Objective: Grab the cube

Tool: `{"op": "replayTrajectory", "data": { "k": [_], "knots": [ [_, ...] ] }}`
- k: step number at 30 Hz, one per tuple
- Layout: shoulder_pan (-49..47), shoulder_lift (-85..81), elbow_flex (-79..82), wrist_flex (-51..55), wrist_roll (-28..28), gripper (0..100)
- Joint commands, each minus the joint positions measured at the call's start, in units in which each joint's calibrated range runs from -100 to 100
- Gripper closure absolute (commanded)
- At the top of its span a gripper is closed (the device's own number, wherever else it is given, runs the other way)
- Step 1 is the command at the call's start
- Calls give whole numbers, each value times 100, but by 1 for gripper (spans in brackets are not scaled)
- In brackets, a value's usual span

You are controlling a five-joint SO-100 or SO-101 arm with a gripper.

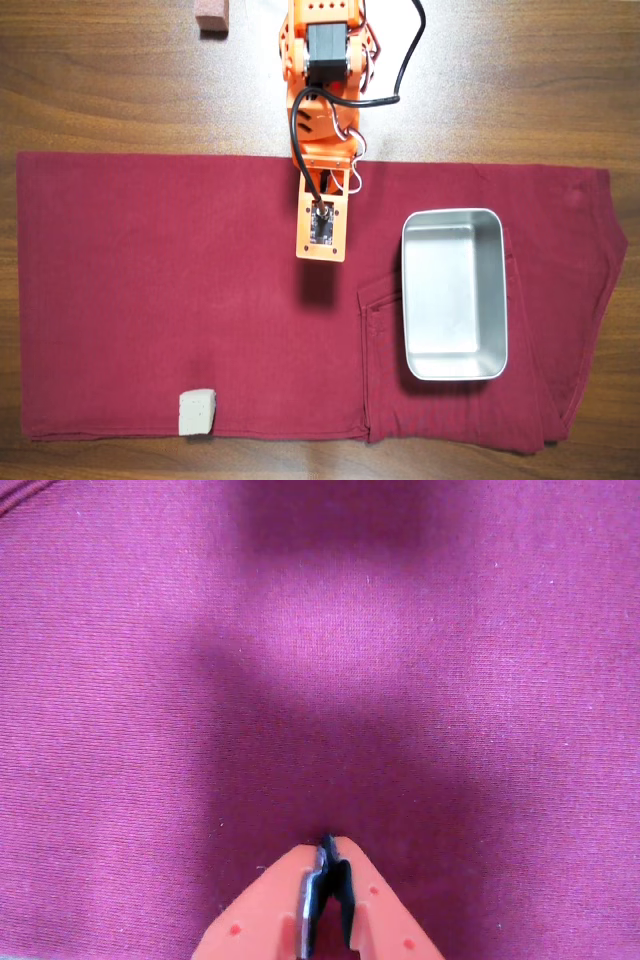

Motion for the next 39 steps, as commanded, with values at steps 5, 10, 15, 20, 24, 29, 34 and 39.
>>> {"op": "replayTrajectory", "data": {
  "k": [5, 10, 15, 20, 24, 29, 34, 39],
  "knots": [
    [36, 30, 37, 103, -10, 100],
    [36, 30, 37, 103, -10, 100],
    [36, 30, 37, 103, -10, 100],
    [36, 30, 37, 103, -10, 100],
    [36, 30, 37, 103, -10, 100],
    [36, 30, 37, 103, -10, 100],
    [-3, 30, 37, 103, -10, 96],
    [554, 1477, -819, -846, -132, 97]
  ]
}}
